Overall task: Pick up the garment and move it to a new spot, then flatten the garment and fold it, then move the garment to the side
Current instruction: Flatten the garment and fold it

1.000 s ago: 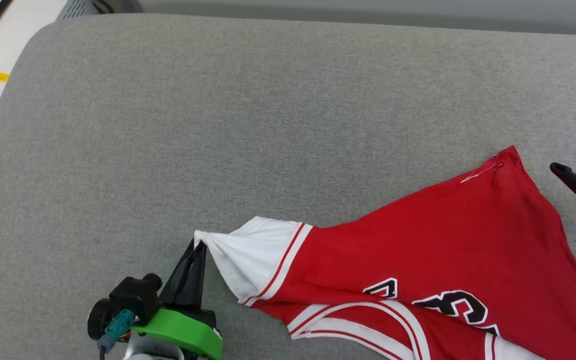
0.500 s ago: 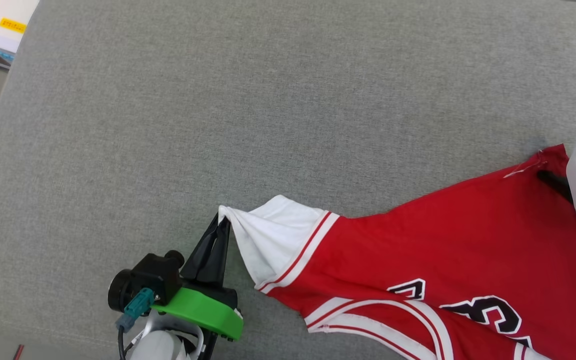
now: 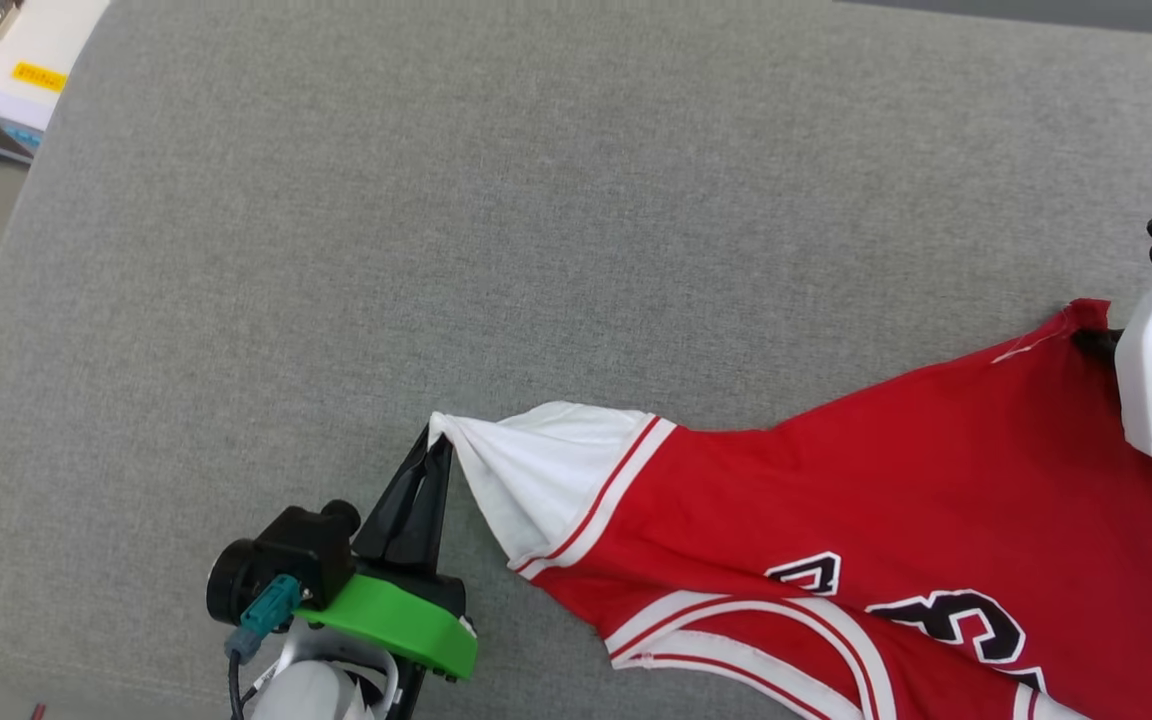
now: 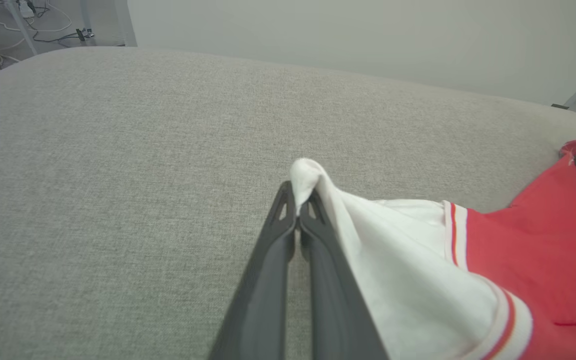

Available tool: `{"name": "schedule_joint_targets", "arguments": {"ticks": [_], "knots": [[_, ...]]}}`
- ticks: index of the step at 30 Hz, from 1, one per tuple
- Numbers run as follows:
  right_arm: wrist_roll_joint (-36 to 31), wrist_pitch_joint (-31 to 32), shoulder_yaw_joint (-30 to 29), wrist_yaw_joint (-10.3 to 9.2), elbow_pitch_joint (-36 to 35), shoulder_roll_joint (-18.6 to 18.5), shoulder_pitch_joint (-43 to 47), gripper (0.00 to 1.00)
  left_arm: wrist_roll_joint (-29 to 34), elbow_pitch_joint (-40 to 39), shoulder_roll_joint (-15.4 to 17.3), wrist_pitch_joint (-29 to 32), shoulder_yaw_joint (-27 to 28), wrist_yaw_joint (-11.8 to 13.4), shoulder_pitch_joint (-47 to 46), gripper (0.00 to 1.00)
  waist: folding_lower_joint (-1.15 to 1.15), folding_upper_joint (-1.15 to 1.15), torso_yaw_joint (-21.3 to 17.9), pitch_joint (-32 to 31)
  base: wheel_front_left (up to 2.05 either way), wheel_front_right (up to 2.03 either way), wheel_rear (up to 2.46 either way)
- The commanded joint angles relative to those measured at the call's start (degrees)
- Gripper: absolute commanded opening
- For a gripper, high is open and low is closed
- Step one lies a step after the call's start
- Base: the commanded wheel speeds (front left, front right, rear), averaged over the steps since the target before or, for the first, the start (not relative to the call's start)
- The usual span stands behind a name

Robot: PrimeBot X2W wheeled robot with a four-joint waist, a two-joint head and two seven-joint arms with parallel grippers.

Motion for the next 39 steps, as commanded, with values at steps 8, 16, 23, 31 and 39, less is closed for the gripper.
{"name": "schedule_joint_targets", "arguments": {"ticks": [8,16,23,31,39], "knots": [[0.8,-13.0,0.1,-0.04,-4.6,-1.4,0.0,0.0,0.5,-2.0,4.6,-0.3,0.1,-0.2,-2.3,0.0,0.0,0.0,-3.1,-6.6,0.0,0.0,0.0],[0.5,-21.4,-5.9,-0.04,-10.4,-2.1,0.2,0.0,-0.6,-5.8,9.7,0.2,-0.3,-0.2,-11.2,0.0,0.0,0.0,-5.9,-9.5,0.0,0.0,0.0],[-1.1,-23.0,-12.7,-0.04,-15.4,-1.2,-0.9,0.0,-3.0,-10.3,14.9,3.6,-0.8,-0.2,-23.0,0.0,0.0,0.0,-7.9,-11.2,0.0,0.0,0.0],[-2.9,-20.9,-19.1,-0.04,-20.3,-0.1,-3.3,0.0,-4.7,-11.8,18.1,7.7,-4.5,-0.2,-37.8,0.0,0.0,0.0,-9.1,-11.2,0.0,0.0,0.0],[-4.4,-17.3,-23.7,-0.04,-23.6,1.5,-7.6,0.0,-6.7,-6.9,18.2,9.4,-9.6,-0.2,-52.9,0.0,0.0,0.0,-10.0,-8.0,0.0,0.0,0.0]]}}
